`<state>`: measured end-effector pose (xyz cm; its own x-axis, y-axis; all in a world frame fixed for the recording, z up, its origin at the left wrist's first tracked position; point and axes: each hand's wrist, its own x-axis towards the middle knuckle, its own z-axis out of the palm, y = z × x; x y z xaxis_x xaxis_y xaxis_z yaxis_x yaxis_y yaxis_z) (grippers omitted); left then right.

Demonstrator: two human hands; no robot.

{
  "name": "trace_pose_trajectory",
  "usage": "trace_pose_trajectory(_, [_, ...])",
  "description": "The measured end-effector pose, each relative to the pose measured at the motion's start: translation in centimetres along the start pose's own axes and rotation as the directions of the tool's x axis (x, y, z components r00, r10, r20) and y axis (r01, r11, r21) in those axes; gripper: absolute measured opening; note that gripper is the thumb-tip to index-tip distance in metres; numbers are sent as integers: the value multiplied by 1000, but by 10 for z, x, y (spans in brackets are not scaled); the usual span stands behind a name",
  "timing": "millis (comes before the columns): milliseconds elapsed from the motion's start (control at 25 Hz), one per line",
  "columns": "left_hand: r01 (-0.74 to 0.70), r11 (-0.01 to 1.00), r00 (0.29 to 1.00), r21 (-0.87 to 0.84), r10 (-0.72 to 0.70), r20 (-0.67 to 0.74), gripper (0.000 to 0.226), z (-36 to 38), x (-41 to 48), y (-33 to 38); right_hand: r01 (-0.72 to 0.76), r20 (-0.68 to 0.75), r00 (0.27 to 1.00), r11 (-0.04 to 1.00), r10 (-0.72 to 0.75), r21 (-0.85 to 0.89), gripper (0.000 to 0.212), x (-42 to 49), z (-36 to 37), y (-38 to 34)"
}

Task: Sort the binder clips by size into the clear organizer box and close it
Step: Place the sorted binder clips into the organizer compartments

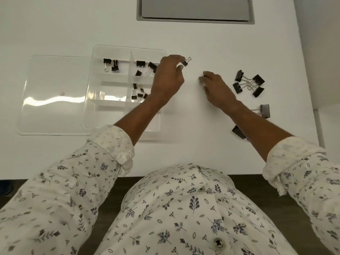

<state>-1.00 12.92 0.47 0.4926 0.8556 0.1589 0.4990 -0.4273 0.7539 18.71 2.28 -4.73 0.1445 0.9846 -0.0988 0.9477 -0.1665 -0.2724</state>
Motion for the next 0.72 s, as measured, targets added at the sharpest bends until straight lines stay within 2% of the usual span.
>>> trace_pose_trajectory(160, [37, 999, 985, 37, -43, 169, 40, 39, 16, 0, 1, -111, 994, 999, 4, 40, 22, -26, 2, -4])
trace_pose_trajectory(360, [61, 970, 945, 236, -132, 300, 52, 73, 46, -14, -26, -52, 998, 993, 32, 112, 13, -56, 6, -4])
trace_pose_trajectory(480, [-18, 941, 953, 337, -86, 290, 47, 82, 57, -22, -33, -81, 996, 982, 48, 186, 16, -68, 2, -1])
trace_pose_trajectory(600, [-76, 913, 976, 401, -13, 216, 27, 84, 52, -18, -94, -138, 981, 953, 139, 289, 21, -73, -6, -2])
trace_pose_trajectory(720, [-30, 950, 983, 311, -28, 180, 23, 78, 38, -15, -173, -133, 954, 855, 268, 488, 21, -66, -21, -13])
